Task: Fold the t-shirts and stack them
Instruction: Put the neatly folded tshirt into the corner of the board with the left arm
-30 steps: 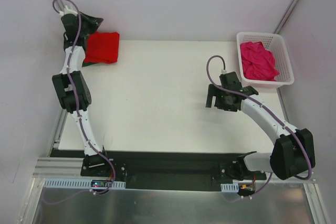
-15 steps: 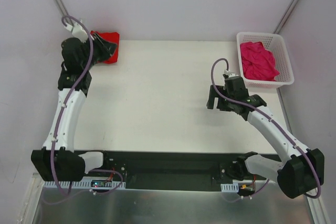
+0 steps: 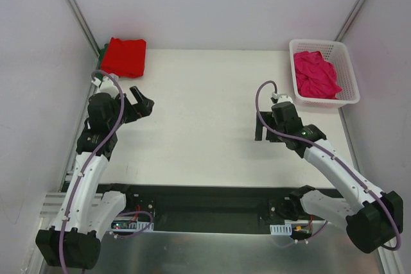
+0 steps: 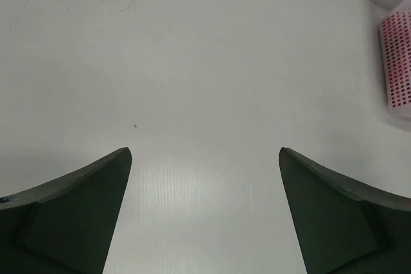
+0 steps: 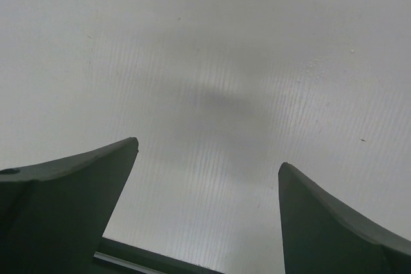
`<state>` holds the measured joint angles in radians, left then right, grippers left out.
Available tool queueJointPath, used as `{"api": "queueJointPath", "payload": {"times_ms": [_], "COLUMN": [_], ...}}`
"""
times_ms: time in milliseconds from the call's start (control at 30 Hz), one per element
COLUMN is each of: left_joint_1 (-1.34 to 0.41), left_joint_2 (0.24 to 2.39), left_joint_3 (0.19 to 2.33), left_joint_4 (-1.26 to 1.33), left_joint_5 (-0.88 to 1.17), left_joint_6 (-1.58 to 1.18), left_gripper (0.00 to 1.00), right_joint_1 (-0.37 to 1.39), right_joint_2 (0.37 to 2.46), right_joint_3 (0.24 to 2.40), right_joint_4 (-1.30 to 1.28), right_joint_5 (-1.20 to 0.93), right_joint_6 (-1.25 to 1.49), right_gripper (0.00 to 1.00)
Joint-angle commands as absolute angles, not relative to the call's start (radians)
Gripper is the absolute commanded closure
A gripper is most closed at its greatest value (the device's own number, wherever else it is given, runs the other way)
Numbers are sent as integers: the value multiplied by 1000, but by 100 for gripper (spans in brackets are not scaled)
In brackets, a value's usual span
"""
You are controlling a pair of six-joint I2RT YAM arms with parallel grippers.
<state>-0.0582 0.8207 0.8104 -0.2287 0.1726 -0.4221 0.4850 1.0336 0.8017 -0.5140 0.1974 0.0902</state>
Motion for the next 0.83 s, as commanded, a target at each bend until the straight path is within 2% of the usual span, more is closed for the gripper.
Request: {"api": "queueJointPath", "payload": {"times_ms": [0, 400, 800], "left_joint_1": [-58, -92, -112], "left_joint_2": [811, 896, 821], "left_joint_3": [741, 743, 669], "left_joint_4": [-244, -264, -213], "left_joint_5": [152, 69, -21], "left_joint_6": [-379, -466, -485], "left_gripper": [1, 1, 1], "right_joint_1": [515, 566, 568], "right_joint_2": [993, 798, 801], "right_joint_3": [772, 719, 712], "right_joint_4": [-532, -611, -561], "right_joint_5": [311, 471, 463], "right_joint_6": [116, 127, 98], "right_gripper": [4, 4, 4]}}
